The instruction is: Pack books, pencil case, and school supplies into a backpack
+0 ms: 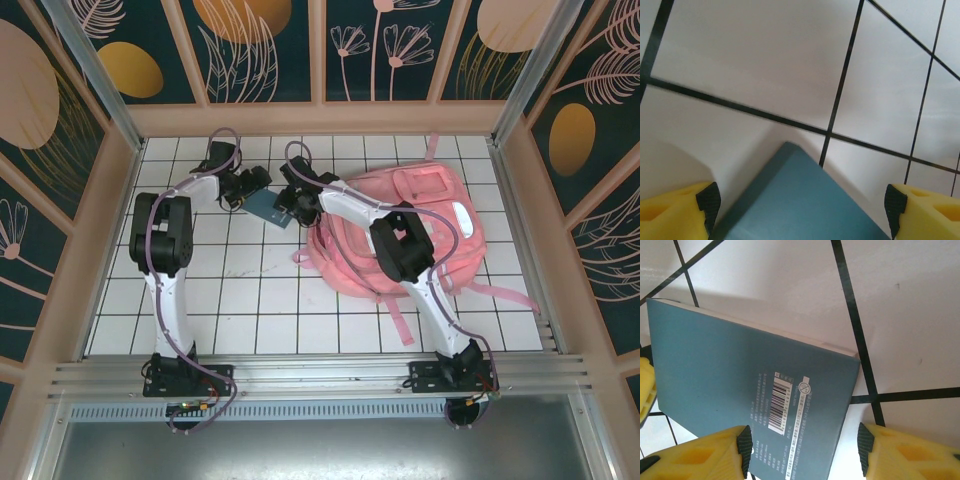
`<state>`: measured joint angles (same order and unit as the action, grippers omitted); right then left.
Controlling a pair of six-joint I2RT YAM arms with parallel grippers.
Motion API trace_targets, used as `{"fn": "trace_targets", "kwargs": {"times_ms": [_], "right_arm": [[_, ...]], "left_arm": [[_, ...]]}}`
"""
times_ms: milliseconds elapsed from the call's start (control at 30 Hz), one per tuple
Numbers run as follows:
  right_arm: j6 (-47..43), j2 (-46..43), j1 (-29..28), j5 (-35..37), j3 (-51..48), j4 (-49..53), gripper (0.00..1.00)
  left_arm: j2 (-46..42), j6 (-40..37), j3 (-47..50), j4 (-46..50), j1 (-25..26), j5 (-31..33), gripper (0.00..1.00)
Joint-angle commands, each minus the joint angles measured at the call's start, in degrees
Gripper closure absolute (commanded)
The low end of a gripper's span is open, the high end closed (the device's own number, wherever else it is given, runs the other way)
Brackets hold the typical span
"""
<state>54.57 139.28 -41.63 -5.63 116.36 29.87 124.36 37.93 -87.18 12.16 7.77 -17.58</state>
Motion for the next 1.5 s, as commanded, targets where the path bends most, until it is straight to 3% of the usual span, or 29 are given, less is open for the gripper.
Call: {"fn": "trace_targets", "kwargs": {"times_ms": [0, 167, 433, 867, 1300, 1467], "right_arm": [[-1.1, 2.7, 0.2, -0.9, 2.8, 1.1, 0.41], [-2.0, 3.7, 1.2, -3.0, 2.6, -0.5, 0.43], [-1.6, 1.5, 3.3, -15.2, -1.5, -10.2, 0.5], [1.9, -5.0, 6.6, -26.8, -8.0, -24.0, 0.66], [2.3, -3.7, 6.0, -28.7, -8.1, -26.9, 0.76], [1.3, -3.2, 5.7, -28.0, -6.2, -24.6, 0.9]], "left_arm": [[-2.6, 3.2, 4.2, -0.4, 0.1, -3.6, 0.14], [-4.3, 5.0, 7.3, -2.5, 0.1, -5.9, 0.14], [-5.9, 6.5, 11.4, -4.8, 0.0, -7.6, 0.14], [-6.3, 6.5, 12.5, -5.0, 0.1, -8.0, 0.14], [-6.5, 6.3, 12.7, -5.0, 0.0, -8.3, 0.14], [-7.4, 6.4, 12.4, -4.5, 0.1, -7.9, 0.14]]}}
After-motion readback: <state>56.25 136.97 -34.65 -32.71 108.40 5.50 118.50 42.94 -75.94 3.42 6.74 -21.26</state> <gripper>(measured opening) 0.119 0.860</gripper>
